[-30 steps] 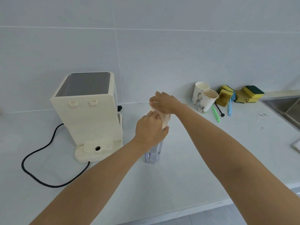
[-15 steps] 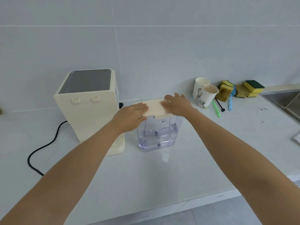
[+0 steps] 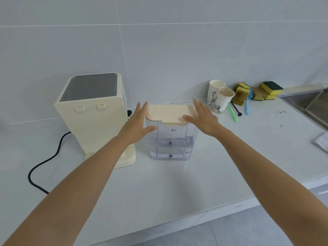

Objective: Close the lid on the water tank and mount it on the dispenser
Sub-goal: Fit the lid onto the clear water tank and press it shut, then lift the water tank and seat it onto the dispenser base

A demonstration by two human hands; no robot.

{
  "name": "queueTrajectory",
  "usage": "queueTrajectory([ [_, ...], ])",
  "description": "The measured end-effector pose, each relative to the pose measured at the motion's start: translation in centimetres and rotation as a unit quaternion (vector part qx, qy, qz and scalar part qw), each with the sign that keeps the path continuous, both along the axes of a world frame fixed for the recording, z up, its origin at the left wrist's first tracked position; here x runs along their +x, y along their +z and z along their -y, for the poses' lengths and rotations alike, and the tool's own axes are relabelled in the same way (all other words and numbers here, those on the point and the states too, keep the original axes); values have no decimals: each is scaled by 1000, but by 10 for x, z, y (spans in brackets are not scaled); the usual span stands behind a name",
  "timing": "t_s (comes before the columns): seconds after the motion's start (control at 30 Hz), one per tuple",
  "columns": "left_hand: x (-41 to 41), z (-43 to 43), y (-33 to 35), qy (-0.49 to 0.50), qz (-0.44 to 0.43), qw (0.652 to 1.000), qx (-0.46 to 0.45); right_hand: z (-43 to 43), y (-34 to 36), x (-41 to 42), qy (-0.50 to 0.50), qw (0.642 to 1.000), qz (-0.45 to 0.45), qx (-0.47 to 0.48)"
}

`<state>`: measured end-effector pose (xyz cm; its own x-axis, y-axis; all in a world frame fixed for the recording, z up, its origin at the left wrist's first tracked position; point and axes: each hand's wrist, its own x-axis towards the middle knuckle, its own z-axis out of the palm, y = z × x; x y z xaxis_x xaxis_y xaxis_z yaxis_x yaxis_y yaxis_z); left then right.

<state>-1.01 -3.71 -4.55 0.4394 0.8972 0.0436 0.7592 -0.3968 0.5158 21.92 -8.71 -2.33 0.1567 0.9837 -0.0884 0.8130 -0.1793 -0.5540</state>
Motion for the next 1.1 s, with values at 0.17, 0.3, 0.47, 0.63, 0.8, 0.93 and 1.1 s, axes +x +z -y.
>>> queueTrajectory([
  [0.17, 11, -3, -19, 67, 121, 976, -165, 16, -18, 16, -1, 966, -259, 9],
  [0.3, 20, -5, -29, 81, 176, 954, -231, 14, -42, 22, -16, 955, -290, -61],
  [0.47, 23, -12, -38, 95, 184, 945, -254, 9, -65, 20, -26, 952, -296, -74],
  [0.63, 24, -18, -46, 109, 178, 943, -258, -19, -119, 42, -39, 952, -292, -83],
  [0.8, 23, -18, -50, 106, 180, 948, -241, -11, -82, 17, -72, 956, -274, -83],
  [0.93, 20, -17, -50, 102, 186, 949, -233, -7, -72, 11, -71, 957, -269, -78],
  [1.1, 7, -14, -46, 121, 189, 948, -227, -6, -61, 3, -56, 958, -272, -71],
])
